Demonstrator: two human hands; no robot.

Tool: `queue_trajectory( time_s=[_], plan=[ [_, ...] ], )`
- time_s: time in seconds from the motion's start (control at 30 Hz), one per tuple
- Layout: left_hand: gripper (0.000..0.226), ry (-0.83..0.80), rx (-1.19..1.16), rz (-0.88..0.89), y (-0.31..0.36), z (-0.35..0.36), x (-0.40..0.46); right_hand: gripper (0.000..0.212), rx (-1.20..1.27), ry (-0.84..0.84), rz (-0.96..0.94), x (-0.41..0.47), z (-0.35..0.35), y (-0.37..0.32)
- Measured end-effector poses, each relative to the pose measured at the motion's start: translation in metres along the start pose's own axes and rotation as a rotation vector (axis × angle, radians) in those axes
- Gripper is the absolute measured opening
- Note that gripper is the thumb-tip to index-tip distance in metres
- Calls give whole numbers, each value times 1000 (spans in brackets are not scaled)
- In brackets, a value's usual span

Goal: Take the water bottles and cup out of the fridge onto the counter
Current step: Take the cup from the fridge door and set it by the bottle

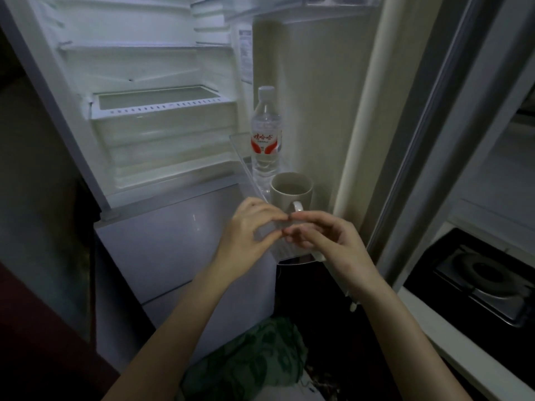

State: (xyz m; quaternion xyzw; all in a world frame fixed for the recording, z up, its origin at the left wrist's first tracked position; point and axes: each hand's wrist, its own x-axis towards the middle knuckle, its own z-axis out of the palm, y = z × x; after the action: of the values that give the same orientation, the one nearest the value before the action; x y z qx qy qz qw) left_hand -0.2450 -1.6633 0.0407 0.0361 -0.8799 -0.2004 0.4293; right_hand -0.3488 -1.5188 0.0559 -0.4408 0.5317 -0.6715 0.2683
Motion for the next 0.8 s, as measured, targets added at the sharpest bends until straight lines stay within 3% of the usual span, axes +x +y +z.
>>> queue_trajectory(
  time_s=[0.53, 0.8],
  plan=[
    [31, -20, 4, 12, 43, 80, 43, 19, -94, 257, -28, -21, -70, -12],
    [28, 22, -24, 28, 57, 125, 67, 18, -146, 305, -30, -20, -110, -16]
  ],
)
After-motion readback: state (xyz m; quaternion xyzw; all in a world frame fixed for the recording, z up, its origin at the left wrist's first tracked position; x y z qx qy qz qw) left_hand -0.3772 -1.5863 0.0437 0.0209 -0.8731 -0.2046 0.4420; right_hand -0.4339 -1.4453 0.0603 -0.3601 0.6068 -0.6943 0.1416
